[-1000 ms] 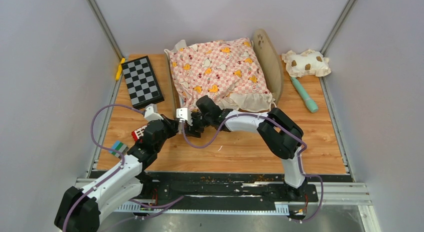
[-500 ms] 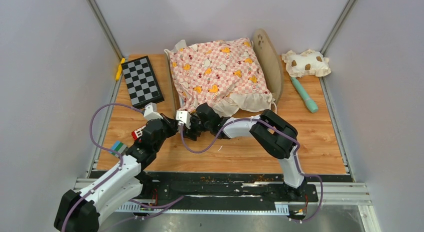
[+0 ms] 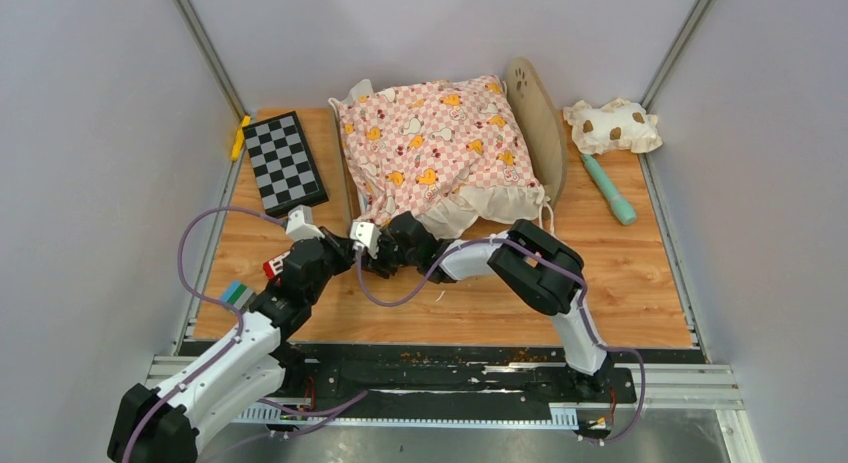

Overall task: Set up the pet bed
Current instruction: Tie the ropes to the bed frame.

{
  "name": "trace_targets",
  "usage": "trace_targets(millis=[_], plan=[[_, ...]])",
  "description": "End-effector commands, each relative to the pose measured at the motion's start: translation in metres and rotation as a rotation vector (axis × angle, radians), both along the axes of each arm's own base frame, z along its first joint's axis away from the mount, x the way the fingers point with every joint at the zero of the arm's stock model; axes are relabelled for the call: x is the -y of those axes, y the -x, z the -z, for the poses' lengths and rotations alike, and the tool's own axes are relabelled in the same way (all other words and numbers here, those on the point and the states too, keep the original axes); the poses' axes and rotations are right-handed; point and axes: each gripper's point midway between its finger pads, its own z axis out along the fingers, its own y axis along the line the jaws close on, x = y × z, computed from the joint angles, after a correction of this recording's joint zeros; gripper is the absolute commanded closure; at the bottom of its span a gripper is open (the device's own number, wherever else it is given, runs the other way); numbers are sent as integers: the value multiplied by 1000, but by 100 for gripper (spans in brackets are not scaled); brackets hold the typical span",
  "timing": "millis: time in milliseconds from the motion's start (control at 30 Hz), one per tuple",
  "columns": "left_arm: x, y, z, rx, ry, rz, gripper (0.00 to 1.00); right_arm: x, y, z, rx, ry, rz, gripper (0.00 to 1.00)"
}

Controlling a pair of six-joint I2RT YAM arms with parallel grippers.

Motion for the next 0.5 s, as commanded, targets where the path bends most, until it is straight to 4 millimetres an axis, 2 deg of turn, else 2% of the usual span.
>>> trace_targets(millis=[0,67,100,233,467], plan=[[1,-6,-25,56,10,-5,100,-6,-3,1,-1,-36,32,76],[0,-6,-26,60,12,-7,100,-3,-4,0,-4,-33,50,95],[-1,-6,-28,63,10,-12,100,-1,-4,-1,-5,-34,62,99],[-13,-7,-33,80,-20,-64,100,14,-1,-5,-50,-51,143,100],[-28,-16,-67,137,-117,-119,100,35,6,3,-161,-82,273,100]])
